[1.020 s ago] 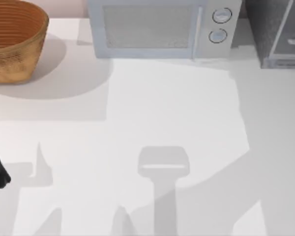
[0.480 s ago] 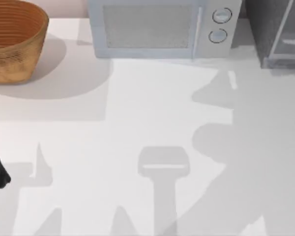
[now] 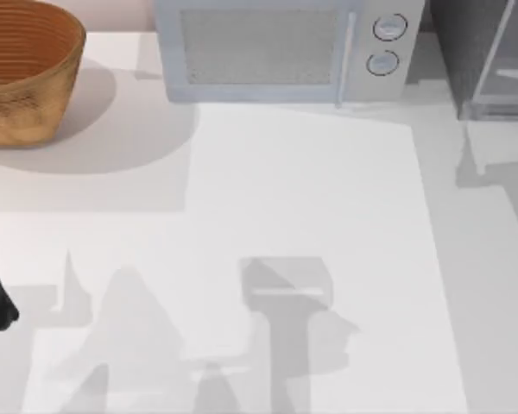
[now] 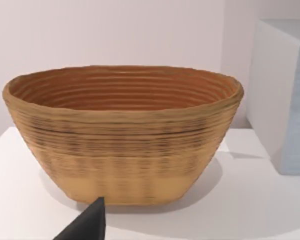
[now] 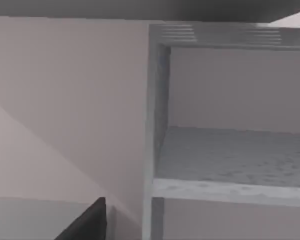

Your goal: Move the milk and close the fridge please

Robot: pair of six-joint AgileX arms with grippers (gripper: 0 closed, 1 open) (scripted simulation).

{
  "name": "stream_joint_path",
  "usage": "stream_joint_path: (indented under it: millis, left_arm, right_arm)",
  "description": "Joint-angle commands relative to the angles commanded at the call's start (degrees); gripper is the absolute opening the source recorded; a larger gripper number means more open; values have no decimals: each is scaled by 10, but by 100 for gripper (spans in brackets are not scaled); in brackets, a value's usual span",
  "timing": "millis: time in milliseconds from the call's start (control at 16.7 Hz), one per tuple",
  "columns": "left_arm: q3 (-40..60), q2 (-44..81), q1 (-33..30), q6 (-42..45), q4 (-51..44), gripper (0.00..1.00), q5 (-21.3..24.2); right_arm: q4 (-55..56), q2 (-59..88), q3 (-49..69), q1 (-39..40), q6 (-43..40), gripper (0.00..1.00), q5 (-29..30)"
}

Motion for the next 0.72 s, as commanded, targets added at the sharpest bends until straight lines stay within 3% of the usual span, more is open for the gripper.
stream_joint_path:
  millis: [360, 720]
  left_arm:
    - [0, 0, 0, 0, 0, 100, 0]
    - [0, 0, 0, 0, 0, 100, 0]
  right_arm:
    - [-147, -374, -189, 14, -11, 100, 40]
    - [-292, -539, -354, 25, -7, 100, 74]
